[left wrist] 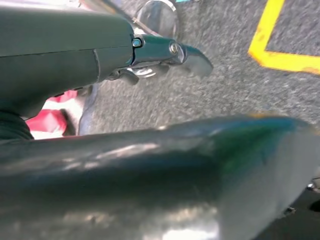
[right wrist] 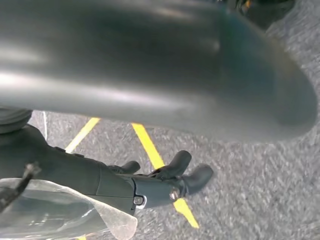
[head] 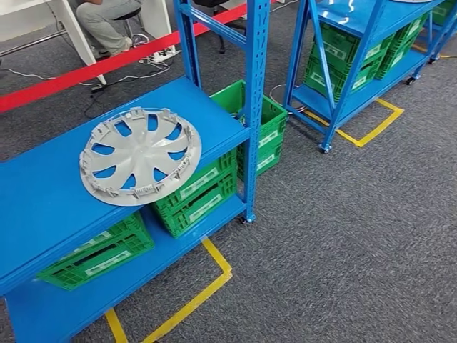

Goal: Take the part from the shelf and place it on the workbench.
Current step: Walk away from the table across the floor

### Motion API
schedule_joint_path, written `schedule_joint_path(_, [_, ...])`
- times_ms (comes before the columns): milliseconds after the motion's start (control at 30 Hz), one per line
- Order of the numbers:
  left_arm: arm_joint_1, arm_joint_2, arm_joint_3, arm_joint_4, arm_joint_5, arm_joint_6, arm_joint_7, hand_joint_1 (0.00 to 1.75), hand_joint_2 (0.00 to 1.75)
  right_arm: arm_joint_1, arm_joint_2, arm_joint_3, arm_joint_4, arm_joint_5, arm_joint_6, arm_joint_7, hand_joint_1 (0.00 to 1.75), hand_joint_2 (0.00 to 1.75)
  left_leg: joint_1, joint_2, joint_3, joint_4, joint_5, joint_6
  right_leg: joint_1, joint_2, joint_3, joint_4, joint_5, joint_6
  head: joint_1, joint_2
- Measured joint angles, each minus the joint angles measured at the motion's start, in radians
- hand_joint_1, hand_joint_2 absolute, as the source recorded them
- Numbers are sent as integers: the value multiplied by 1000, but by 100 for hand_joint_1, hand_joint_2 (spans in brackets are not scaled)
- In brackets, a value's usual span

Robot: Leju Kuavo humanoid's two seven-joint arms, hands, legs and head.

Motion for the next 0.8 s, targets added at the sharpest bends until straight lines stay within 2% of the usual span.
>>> schedule_joint_path(33, [1, 0, 0, 0, 0, 0, 1, 0, 0, 0, 0, 0, 1, 0, 0, 0, 0, 0, -1, 16, -7, 16, -10, -5, 0, -12, 1, -1, 0, -8, -3, 0])
schedule_joint_path(67, [1, 1, 0, 0, 0, 0, 1, 0, 0, 0, 0, 0, 2, 0, 0, -1, 0, 0, -2, 43, -21, 49, -29, -9, 0, -26, 3, -2, 0, -16, -6, 0])
schedule_joint_path(133, [-3, 1, 0, 0, 0, 0, 2, 0, 0, 3, 0, 0, 6, 0, 1, -2, 0, 0, -2, 101, -78, 171, -91, -15, 5, -56, 5, -3, -3, -27, -12, 0])
schedule_joint_path(167, [-4, 1, 0, 0, 0, 0, 2, 0, 0, 4, 0, 0, 7, 0, 1, -2, 0, 0, -1, 113, -110, 236, -117, -16, 8, -72, 5, -3, -5, -30, -13, 0])
schedule_joint_path(200, [-4, 1, 0, 0, 0, 0, 2, 0, 0, 5, 0, 0, 7, 0, 1, -2, 0, 0, -1, 119, -131, 280, -128, -16, 10, -88, 6, -3, -7, -32, -13, 0])
schedule_joint_path(233, [-2, 1, 0, 1, 0, 0, 1, 0, 0, 5, 0, 0, 8, 0, 1, -2, 0, 0, -1, 121, -136, 289, -120, -14, 12, -102, 8, -3, -9, -33, -13, 0])
schedule_joint_path(267, [0, 1, 0, 1, 0, 0, 1, 0, 0, 3, 0, 1, 8, 0, 1, -2, 0, 0, -2, 125, -120, 257, -92, -11, 13, -114, 11, -3, -12, -33, -13, 0])
schedule_joint_path(300, [1, 1, 0, 1, 0, 0, 1, 0, 0, 2, 0, 1, 8, 0, 1, -2, 0, 0, -5, 136, -89, 194, -53, -3, 15, -126, 16, -3, -14, -33, -13, 0])
schedule_joint_path(333, [1, 2, 0, 1, 0, 0, 1, 0, 0, 0, 1, 2, 8, 0, 1, -2, 0, 0, -11, 163, -55, 125, -24, 7, 17, -137, 18, -3, -18, -31, -13, 0])
schedule_joint_path(367, [-1, 2, 0, 1, 0, 1, 1, 0, 0, 0, 2, 2, 8, 0, 1, -2, 0, 0, -18, 188, -25, 64, -7, 17, 19, -148, 21, -4, -22, -27, -13, 0])
schedule_joint_path(400, [-3, 3, 0, 1, 0, 1, 1, 0, 0, 0, 3, 3, 8, 0, 1, -2, 0, 0, -25, 209, -8, 26, -1, 24, 22, -160, 24, -4, -25, -23, -14, 0])
schedule_joint_path(433, [-4, 3, 0, 1, 0, 1, 1, 0, 0, 0, 4, 4, 8, 0, 1, -2, 0, 0, -30, 219, -3, 11, -7, 29, 24, -173, 26, -6, -28, -19, -14, 0])
schedule_joint_path(500, [0, 3, 0, 1, 0, 1, 1, 0, 0, -3, 5, 5, 8, 0, 2, -2, 0, 0, -28, 196, 0, -3, -5, 34, 25, -195, 33, -10, -32, -11, -15, 0])
schedule_joint_path(533, [3, 4, 0, 1, 0, 1, 2, 0, 0, -5, 5, 5, 8, 0, 2, -2, 0, 0, -23, 183, 4, -11, -1, 38, 24, -183, 33, -5, -39, -7, -13, 0])
schedule_joint_path(567, [4, 4, 0, 1, 0, 1, 2, 0, 0, -6, 5, 5, 9, 1, 2, -2, 0, 0, -19, 170, 9, -19, 3, 42, 23, -158, 25, 18, -56, -3, -12, 0])
schedule_joint_path(633, [2, 2, 1, 1, 0, 0, 2, 0, 0, -5, 5, 6, 10, 1, 1, -3, 0, 0, -13, 143, 13, -26, 8, 47, 20, -90, -29, 129, -109, 4, -4, 0])
schedule_joint_path(667, [1, 0, 1, 1, 0, -1, 2, 0, 0, -3, 5, 6, 11, 1, 2, -3, 0, 0, -13, 128, 13, -26, 8, 48, 18, -72, -68, 199, -134, 7, -2, 0])
schedule_joint_path(700, [0, -1, 1, 1, 0, -2, 2, 0, 0, -1, 5, 6, 12, 1, 2, -2, 0, 0, -12, 113, 14, -25, 8, 48, 18, -64, -101, 252, -144, 9, -1, 0])
schedule_joint_path(733, [1, -2, 1, 1, 0, -2, 2, 0, 0, 1, 5, 6, 13, 1, 2, -2, 0, 0, -12, 97, 16, -25, 7, 48, 17, -62, -121, 272, -133, 11, -1, 0])
schedule_joint_path(767, [2, -3, 2, 2, 0, -2, 2, 0, 0, 2, 5, 6, 14, 1, 1, -2, 0, 0, -11, 82, 19, -25, 5, 46, 17, -60, -121, 250, -102, 12, -1, 0])
schedule_joint_path(800, [3, -3, 2, 2, 0, -2, 2, 0, 0, 2, 5, 6, 15, 1, 1, -2, 0, 0, -10, 67, 22, -24, 3, 43, 15, -53, -102, 191, -57, 13, -1, 0])
